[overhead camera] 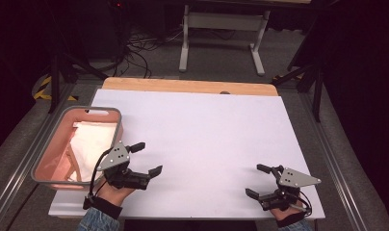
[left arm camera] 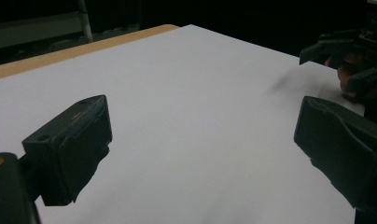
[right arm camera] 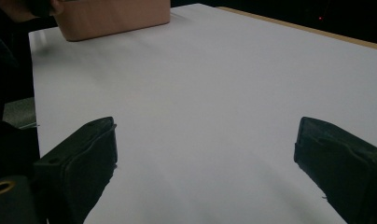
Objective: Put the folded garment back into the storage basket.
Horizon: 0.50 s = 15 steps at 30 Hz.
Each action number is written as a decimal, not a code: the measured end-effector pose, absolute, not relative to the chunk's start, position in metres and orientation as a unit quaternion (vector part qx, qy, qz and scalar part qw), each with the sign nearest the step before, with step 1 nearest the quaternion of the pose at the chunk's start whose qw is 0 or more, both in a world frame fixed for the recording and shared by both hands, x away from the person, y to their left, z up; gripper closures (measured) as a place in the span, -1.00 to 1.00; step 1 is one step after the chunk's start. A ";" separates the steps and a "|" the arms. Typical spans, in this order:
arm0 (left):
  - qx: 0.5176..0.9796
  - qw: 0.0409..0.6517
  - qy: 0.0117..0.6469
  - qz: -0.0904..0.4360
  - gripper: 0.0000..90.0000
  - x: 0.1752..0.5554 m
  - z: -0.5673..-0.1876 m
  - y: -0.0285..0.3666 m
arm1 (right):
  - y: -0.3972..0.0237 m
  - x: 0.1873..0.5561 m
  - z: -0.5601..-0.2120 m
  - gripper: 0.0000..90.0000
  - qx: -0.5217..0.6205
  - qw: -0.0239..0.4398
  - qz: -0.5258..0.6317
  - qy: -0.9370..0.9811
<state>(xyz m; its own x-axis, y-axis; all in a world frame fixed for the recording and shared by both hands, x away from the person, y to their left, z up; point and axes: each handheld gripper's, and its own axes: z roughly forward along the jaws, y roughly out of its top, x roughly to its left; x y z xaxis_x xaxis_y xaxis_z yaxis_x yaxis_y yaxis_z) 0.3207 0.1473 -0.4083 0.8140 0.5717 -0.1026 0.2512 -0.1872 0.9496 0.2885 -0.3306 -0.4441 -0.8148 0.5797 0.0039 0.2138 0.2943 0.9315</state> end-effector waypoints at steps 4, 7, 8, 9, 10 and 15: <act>0.757 0.578 0.274 0.134 -0.89 0.323 -0.423 0.143 | -0.331 0.288 -0.444 -0.86 0.252 0.169 0.538 0.786; 0.762 0.569 0.277 0.132 -0.89 0.324 -0.430 0.141 | -0.331 0.289 -0.444 -0.86 0.252 0.169 0.538 0.786; 0.764 0.568 0.279 0.130 -0.89 0.324 -0.433 0.141 | -0.331 0.289 -0.444 -0.86 0.251 0.169 0.538 0.787; 0.767 0.564 0.277 0.131 -0.90 0.324 -0.434 0.141 | -0.331 0.289 -0.445 -0.86 0.251 0.168 0.539 0.786; 0.767 0.563 0.278 0.130 -0.90 0.324 -0.437 0.141 | -0.331 0.289 -0.445 -0.86 0.252 0.167 0.539 0.786; 0.767 0.561 0.284 0.126 -0.91 0.325 -0.446 0.143 | -0.331 0.289 -0.445 -0.86 0.251 0.166 0.539 0.787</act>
<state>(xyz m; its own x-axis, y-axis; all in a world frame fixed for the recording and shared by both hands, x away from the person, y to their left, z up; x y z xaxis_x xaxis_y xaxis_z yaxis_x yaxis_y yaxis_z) 0.3247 0.1433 -0.4462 0.8069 0.5773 -0.1250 0.2940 -0.2089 0.9327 0.2886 -0.3307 -0.4446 -0.8183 0.5747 0.0088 0.2161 0.2935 0.9312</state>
